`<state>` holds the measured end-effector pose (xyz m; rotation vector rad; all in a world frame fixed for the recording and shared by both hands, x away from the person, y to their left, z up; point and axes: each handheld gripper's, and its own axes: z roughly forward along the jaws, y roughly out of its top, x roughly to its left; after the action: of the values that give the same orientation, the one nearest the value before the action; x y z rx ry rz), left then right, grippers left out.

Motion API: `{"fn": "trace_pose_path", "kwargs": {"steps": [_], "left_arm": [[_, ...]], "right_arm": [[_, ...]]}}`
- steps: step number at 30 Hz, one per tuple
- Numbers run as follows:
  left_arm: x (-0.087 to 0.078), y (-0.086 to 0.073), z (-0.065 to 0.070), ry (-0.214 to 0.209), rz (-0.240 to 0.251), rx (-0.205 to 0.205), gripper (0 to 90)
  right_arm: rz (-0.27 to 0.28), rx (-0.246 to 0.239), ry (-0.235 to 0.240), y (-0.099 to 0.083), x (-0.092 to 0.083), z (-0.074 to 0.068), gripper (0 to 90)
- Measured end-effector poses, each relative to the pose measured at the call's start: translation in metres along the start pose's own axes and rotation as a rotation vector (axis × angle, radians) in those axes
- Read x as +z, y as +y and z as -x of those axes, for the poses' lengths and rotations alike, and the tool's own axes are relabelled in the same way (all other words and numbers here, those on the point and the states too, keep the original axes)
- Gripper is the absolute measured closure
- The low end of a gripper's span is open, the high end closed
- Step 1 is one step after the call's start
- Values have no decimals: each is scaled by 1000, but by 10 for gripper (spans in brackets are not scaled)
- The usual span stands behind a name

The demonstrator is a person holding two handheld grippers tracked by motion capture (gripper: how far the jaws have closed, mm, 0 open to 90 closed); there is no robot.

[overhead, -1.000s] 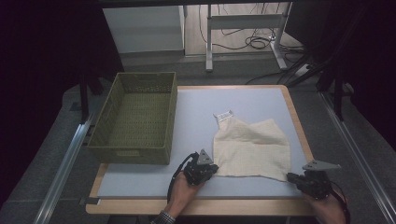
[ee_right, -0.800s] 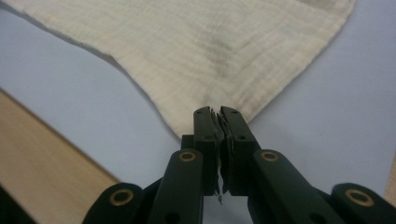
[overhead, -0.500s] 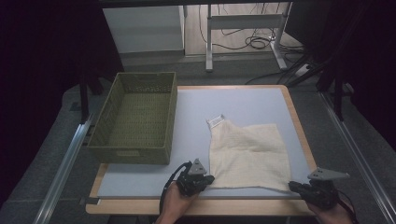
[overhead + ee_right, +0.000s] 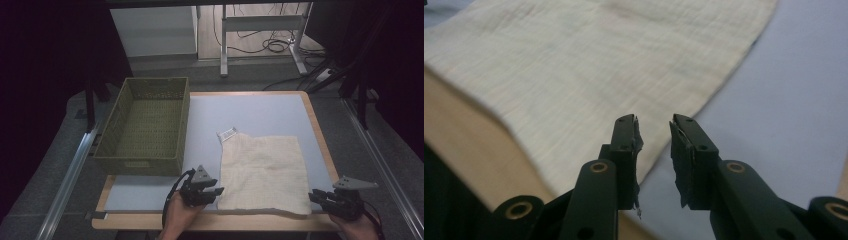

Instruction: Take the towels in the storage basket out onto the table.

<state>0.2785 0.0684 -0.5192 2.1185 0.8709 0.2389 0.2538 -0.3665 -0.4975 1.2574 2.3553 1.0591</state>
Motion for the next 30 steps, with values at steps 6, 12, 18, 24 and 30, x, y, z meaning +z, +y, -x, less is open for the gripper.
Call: {"fn": "trace_pose_path", "kwargs": {"steps": [6,12,18,24,30], "left_arm": [[22,29,-22,57,-5,-25,525],[40,57,-51,125,-12,-54,539],[59,78,-79,163,-26,-94,627],[77,88,-103,185,-41,-130,651],[91,94,-112,202,-42,-130,619]], "right_arm": [[5,-1,-40,16,17,14,642],[20,-1,-62,38,31,25,610],[29,34,-62,60,48,44,610],[31,53,-70,79,62,61,610],[39,39,-132,111,83,81,618]]}}
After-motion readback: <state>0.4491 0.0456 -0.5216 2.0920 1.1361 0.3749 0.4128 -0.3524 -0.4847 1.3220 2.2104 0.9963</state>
